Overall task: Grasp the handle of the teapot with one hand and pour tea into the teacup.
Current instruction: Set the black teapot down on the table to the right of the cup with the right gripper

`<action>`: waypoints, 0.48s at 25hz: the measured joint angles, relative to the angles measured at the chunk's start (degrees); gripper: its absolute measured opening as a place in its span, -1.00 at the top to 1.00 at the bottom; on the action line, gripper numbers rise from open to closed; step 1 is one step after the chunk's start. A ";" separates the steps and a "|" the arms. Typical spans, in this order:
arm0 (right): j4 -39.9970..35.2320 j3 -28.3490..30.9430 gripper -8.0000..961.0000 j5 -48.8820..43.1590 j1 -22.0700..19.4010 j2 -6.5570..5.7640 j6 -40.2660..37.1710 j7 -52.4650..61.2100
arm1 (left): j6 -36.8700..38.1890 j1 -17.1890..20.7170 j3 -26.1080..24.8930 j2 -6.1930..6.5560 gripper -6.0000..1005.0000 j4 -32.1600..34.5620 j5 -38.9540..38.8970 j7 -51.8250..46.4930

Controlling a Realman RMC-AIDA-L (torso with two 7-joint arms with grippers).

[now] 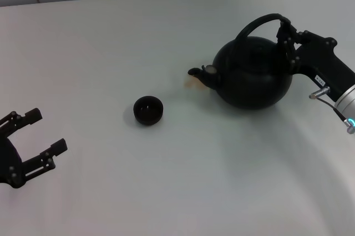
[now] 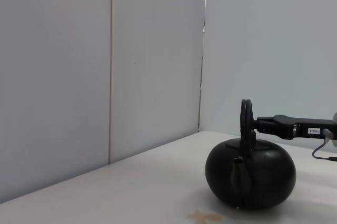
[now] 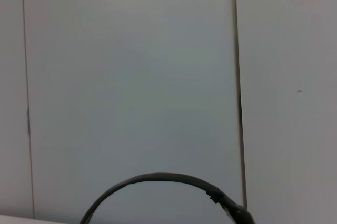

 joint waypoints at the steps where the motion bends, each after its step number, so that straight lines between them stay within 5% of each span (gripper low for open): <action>1: 0.02 -0.06 0.57 -0.05 0.00 0.00 0.07 0.00 | 0.00 -0.02 0.00 0.00 -0.62 0.00 0.00 -0.04; 12: 0.26 0.40 0.46 0.17 -0.79 -0.07 -0.04 0.56 | -0.03 -0.04 0.00 0.09 -0.62 0.00 -0.01 -0.35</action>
